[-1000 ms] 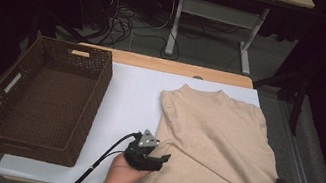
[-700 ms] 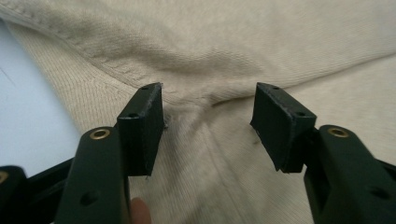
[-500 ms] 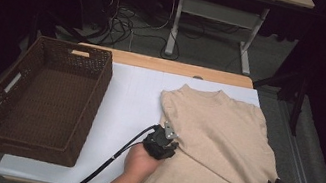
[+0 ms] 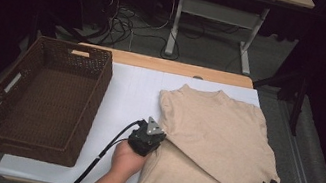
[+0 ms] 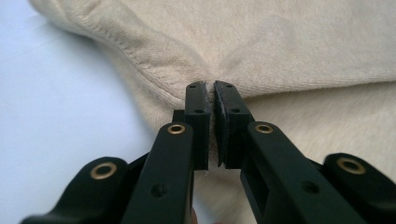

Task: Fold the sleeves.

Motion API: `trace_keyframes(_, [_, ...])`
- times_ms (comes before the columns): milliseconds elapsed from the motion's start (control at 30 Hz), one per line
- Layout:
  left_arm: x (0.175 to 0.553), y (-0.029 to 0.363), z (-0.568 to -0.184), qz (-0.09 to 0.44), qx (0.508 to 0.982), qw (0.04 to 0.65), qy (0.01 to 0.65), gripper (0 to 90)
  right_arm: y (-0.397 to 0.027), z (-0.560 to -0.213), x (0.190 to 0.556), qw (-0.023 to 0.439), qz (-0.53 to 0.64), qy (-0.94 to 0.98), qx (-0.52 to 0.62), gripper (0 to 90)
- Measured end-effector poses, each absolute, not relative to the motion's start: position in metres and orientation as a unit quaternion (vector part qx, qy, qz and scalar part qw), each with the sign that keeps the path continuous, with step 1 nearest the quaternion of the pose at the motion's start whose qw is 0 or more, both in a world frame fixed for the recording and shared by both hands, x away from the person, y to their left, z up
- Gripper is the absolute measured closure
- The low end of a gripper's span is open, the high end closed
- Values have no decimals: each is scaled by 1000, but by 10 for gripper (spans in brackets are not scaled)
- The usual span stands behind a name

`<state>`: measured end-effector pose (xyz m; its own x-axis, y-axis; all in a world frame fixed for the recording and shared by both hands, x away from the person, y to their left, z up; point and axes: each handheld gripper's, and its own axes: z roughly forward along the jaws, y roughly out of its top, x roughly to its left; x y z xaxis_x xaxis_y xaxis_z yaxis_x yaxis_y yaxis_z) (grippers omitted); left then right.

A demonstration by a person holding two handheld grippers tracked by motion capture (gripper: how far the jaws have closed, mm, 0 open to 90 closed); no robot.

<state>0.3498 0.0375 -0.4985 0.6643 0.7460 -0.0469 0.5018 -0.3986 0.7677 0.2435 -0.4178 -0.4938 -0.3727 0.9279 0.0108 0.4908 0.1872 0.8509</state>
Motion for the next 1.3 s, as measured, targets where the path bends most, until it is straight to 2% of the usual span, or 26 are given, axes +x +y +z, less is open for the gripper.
trace_keyframes(333, [353, 90, -508, 163, 815, 374, 413, 818, -416, -494, 241, 265, 407, 724, 490, 635])
trace_keyframes(600, [352, 91, -519, 157, 818, 357, 422, 813, -416, -495, 238, 265, 404, 725, 491, 630])
trace_keyframes(633, [351, 92, -518, 152, 817, 360, 424, 744, -417, -495, 237, 265, 404, 723, 494, 623])
trace_keyframes(667, [350, 92, -517, 152, 816, 363, 424, 744, -417, -495, 237, 265, 404, 723, 494, 623])
trace_keyframes(700, [347, 94, -517, 150, 811, 373, 426, 693, -418, -495, 236, 264, 404, 722, 495, 619])
trace_keyframes(800, [337, 100, -515, 137, 800, 393, 432, 499, -423, -496, 230, 265, 404, 720, 498, 605])
trace_keyframes(967, [312, 113, -513, 127, 790, 415, 433, 333, -425, -498, 218, 255, 405, 727, 493, 583])
trace_keyframes(1067, [298, 120, -512, 122, 784, 419, 442, 198, -421, -500, 209, 248, 405, 732, 488, 567])
trace_keyframes(1167, [287, 127, -511, 121, 776, 431, 444, 135, -415, -506, 202, 235, 399, 745, 480, 560])
trace_keyframes(1300, [278, 129, -512, 117, 772, 448, 435, 95, -410, -509, 197, 228, 396, 755, 471, 556])
